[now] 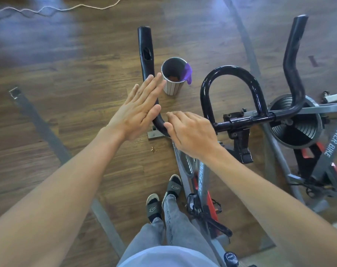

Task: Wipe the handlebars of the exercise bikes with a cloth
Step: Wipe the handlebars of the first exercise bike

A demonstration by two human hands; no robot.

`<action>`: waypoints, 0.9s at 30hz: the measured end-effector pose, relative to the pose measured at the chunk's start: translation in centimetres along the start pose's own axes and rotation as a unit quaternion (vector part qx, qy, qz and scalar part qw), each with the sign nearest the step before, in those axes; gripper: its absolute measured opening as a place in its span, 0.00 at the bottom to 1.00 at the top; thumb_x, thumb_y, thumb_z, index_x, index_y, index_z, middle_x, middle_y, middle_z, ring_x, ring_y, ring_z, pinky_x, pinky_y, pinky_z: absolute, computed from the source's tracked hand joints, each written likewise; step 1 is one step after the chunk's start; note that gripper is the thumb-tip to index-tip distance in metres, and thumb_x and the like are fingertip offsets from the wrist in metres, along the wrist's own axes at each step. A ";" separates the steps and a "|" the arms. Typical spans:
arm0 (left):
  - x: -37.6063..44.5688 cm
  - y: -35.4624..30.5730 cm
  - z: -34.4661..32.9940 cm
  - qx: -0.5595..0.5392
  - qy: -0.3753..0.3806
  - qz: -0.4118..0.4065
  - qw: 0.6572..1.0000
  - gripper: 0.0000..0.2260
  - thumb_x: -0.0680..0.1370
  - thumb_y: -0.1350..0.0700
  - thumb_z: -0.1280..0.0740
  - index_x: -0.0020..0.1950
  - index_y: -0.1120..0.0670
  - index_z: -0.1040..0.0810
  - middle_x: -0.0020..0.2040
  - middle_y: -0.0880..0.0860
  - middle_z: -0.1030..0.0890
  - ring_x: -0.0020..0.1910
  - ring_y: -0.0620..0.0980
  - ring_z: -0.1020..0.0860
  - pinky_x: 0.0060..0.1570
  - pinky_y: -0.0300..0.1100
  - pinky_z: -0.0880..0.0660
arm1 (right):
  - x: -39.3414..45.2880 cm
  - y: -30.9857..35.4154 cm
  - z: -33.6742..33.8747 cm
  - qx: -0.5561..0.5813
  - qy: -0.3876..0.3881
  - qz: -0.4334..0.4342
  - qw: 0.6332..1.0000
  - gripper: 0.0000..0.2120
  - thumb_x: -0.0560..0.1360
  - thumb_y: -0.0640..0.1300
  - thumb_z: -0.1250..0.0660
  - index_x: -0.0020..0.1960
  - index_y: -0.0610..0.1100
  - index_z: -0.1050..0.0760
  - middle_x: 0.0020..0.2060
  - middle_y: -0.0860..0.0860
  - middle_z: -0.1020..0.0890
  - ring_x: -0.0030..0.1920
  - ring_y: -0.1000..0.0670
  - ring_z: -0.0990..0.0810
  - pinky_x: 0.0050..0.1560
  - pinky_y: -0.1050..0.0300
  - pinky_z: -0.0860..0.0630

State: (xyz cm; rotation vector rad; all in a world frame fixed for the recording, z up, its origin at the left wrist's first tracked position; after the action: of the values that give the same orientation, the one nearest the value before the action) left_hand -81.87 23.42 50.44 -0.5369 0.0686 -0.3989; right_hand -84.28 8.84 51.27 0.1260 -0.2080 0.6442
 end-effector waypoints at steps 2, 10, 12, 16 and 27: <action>-0.1 0.1 0.0 0.001 0.007 0.008 1.000 0.25 0.87 0.50 0.53 0.83 0.47 0.57 0.83 0.43 0.61 0.81 0.42 0.63 0.81 0.54 0.58 | -1.5 -1.7 0.9 -0.008 -0.044 0.022 0.999 0.23 0.87 0.50 0.50 0.64 0.39 0.20 0.58 0.46 0.15 0.53 0.45 0.16 0.54 0.52 0.22; -0.2 -0.4 0.4 -0.013 0.013 -0.015 1.000 0.26 0.87 0.52 0.51 0.83 0.52 0.57 0.83 0.48 0.60 0.81 0.44 0.63 0.81 0.49 0.59 | -0.2 2.1 0.1 -0.004 -0.121 -0.036 0.992 0.23 0.88 0.50 0.48 0.64 0.36 0.20 0.59 0.43 0.15 0.55 0.45 0.15 0.54 0.51 0.19; -0.3 -0.7 1.4 -0.023 -0.011 -0.042 0.999 0.26 0.87 0.57 0.48 0.83 0.58 0.53 0.84 0.54 0.54 0.82 0.48 0.59 0.81 0.46 0.56 | 0.9 4.1 -0.7 -0.025 -0.121 -0.084 0.989 0.24 0.88 0.51 0.49 0.65 0.35 0.21 0.61 0.41 0.17 0.57 0.45 0.15 0.55 0.52 0.19; -0.2 -0.4 3.2 0.002 -0.054 -0.039 0.998 0.25 0.86 0.61 0.47 0.82 0.62 0.50 0.83 0.56 0.49 0.83 0.51 0.54 0.81 0.44 0.52 | 2.1 5.2 -0.9 -0.071 -0.124 -0.133 0.981 0.23 0.86 0.50 0.46 0.68 0.35 0.23 0.63 0.40 0.18 0.58 0.45 0.15 0.55 0.55 0.19; 0.7 -0.5 0.2 0.003 -0.018 0.059 0.998 0.27 0.86 0.55 0.50 0.82 0.56 0.59 0.83 0.50 0.63 0.80 0.45 0.66 0.80 0.44 0.60 | -2.8 -3.1 1.5 -0.003 -0.128 0.057 0.990 0.14 0.85 0.44 0.40 0.60 0.40 0.18 0.56 0.48 0.15 0.57 0.47 0.17 0.62 0.53 0.23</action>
State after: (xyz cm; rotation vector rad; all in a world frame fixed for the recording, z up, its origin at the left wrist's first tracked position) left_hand -81.36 22.83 50.93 -0.5309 0.0651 -0.2738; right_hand -84.79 4.55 51.91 0.1930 -0.4673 0.7414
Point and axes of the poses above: each hand's wrist, its own x-axis towards the middle knuckle, its own z-axis out of the back of the hand, y = z × x, the point moved 7 cm from there along x, towards the middle knuckle
